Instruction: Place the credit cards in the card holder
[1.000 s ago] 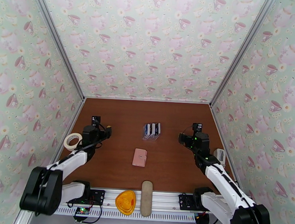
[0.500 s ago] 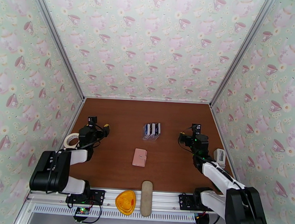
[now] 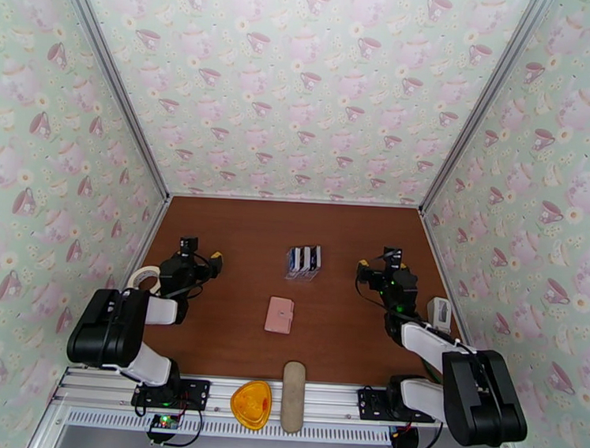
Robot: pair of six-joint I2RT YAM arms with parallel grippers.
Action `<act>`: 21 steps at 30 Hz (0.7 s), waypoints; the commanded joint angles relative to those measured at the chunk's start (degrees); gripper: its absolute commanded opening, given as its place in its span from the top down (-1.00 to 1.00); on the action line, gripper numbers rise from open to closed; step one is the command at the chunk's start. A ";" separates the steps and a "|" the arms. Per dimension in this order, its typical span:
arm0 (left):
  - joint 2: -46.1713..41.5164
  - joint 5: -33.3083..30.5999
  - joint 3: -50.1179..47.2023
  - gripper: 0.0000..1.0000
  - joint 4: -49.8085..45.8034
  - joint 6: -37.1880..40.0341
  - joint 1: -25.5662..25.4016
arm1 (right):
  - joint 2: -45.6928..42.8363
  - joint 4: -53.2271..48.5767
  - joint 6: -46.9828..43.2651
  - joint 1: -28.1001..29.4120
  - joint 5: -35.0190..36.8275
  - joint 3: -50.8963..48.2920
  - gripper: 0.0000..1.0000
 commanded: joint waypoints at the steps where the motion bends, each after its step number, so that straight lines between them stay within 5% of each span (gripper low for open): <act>1: 0.39 1.58 -0.40 -1.00 2.61 1.05 0.18 | 2.52 5.25 -0.85 -1.12 -2.32 0.01 -1.00; 16: 0.32 1.41 -0.34 -1.00 2.42 1.52 -0.25 | 16.24 20.31 0.14 -3.44 -8.51 0.24 -1.00; 21: 0.24 1.11 -0.17 -1.00 1.93 2.02 -0.72 | 15.67 13.65 -0.02 -3.43 -8.14 3.01 -1.00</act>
